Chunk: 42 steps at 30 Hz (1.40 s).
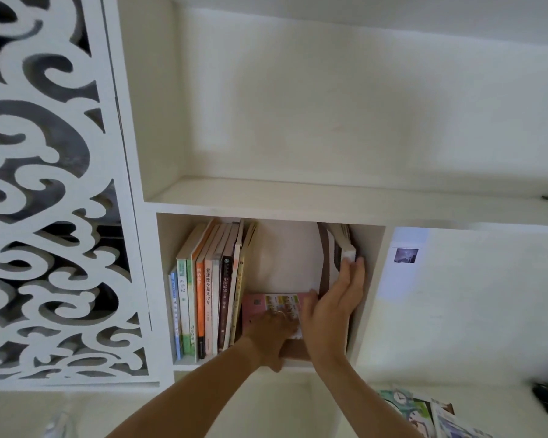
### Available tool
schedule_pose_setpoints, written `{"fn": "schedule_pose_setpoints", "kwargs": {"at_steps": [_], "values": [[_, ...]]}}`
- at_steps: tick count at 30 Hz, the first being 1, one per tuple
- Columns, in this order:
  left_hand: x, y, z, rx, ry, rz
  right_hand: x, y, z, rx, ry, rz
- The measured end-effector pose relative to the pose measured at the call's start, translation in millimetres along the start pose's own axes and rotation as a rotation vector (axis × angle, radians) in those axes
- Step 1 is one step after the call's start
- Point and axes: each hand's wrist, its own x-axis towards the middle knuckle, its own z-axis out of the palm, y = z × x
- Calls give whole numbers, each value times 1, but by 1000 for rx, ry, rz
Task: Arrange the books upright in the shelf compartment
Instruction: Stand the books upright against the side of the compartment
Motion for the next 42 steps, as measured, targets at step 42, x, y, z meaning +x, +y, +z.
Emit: {"fn": "schedule_pose_setpoints", "kwargs": {"at_steps": [42], "values": [[33, 37, 40, 220, 268, -339, 34, 15, -20, 227, -101, 126]]}}
